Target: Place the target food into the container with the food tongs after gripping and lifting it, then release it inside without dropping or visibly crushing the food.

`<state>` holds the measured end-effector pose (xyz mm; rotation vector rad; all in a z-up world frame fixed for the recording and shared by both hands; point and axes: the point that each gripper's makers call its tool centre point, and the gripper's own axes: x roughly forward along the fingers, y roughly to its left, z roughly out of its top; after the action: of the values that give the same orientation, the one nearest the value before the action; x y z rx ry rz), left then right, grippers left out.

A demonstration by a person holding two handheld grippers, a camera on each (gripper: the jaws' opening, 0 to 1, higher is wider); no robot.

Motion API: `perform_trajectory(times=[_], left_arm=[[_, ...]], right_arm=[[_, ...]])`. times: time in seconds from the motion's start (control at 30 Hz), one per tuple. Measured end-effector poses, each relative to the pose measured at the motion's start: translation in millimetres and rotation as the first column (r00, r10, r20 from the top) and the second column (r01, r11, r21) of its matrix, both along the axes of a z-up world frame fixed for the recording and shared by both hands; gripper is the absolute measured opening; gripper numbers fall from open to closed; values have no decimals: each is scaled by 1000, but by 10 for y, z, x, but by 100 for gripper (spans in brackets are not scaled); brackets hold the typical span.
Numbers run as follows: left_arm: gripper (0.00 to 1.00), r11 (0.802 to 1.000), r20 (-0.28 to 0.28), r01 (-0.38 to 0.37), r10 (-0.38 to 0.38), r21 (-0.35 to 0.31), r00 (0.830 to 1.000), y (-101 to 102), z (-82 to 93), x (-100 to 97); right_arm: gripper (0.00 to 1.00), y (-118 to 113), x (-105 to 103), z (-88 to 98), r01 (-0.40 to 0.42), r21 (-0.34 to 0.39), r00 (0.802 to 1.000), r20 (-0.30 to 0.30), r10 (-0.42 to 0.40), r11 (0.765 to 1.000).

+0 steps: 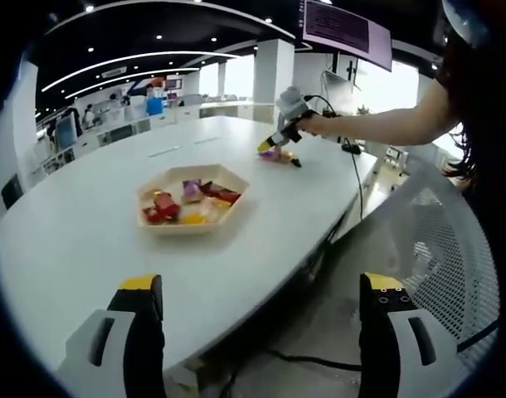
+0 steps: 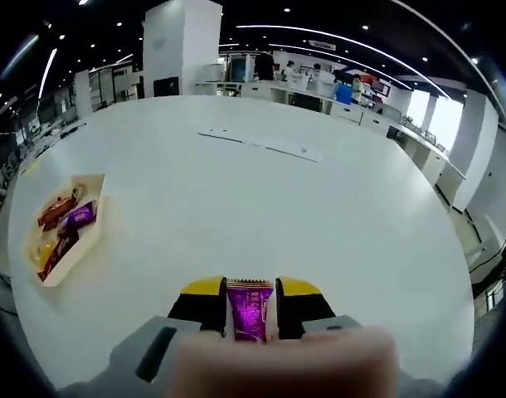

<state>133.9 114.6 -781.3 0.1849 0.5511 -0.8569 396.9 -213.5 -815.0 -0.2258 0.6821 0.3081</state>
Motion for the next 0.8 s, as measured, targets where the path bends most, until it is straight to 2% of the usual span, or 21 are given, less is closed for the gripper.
perform_trajectory(times=[0.13, 0.27, 0.47, 0.63, 0.8], left_arm=[[95, 1000, -5, -2, 2, -3, 1000, -1, 2, -1], [95, 1000, -3, -9, 9, -11, 1000, 1, 16, 8], [94, 1000, -11, -5, 5, -2, 1000, 2, -6, -5], [94, 1000, -12, 0, 0, -13, 1000, -5, 8, -15], [93, 1000, -5, -1, 1, -24, 1000, -11, 34, -11]], right_arm=[[22, 4, -18, 82, 7, 16, 1000, -8, -7, 1000], [22, -4, -5, 222, 18, 19, 1000, 11, -18, 1000], [22, 14, -6, 529, 21, 28, 999, 38, -23, 999], [23, 34, -16, 855, 28, 40, 997, 70, -31, 999], [23, 59, -41, 985, 29, 49, 995, 90, -34, 998]])
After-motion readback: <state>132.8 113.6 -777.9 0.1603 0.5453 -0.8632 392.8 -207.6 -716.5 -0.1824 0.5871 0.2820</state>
